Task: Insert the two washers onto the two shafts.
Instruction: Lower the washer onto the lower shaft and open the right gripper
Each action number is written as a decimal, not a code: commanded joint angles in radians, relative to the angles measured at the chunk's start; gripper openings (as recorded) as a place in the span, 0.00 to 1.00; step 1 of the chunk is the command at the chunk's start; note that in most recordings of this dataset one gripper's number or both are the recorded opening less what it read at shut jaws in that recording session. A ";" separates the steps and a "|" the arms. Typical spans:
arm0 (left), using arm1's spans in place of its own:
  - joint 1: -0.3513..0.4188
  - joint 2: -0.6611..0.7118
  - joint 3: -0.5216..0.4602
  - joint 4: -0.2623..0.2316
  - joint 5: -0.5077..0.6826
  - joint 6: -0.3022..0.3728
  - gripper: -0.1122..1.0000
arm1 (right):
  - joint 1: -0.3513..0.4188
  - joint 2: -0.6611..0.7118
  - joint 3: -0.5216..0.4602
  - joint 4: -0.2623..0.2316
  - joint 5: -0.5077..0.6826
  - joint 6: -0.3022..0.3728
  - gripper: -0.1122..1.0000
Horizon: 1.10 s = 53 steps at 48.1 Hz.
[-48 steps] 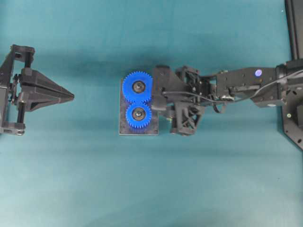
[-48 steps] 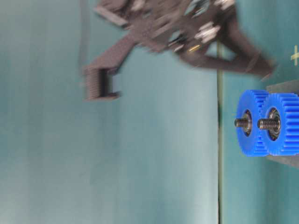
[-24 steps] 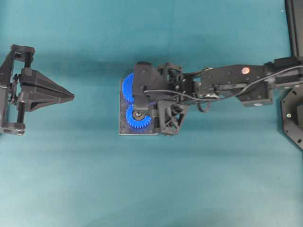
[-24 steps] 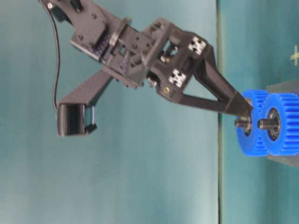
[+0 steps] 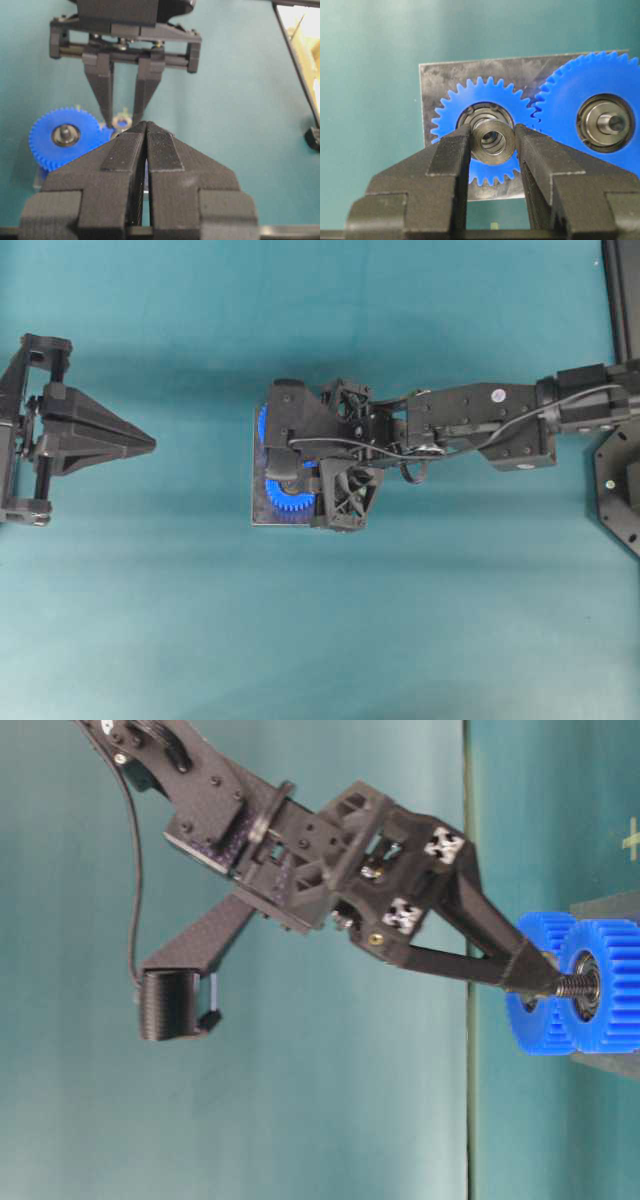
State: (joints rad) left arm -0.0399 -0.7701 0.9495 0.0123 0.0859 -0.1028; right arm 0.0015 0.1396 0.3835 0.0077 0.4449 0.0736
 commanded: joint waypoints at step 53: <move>-0.002 -0.003 -0.014 0.003 -0.009 -0.005 0.10 | 0.008 0.012 -0.038 -0.002 0.031 -0.018 0.37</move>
State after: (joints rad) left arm -0.0383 -0.7716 0.9511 0.0123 0.0859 -0.1058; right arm 0.0077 0.1687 0.3620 0.0077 0.4709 0.0721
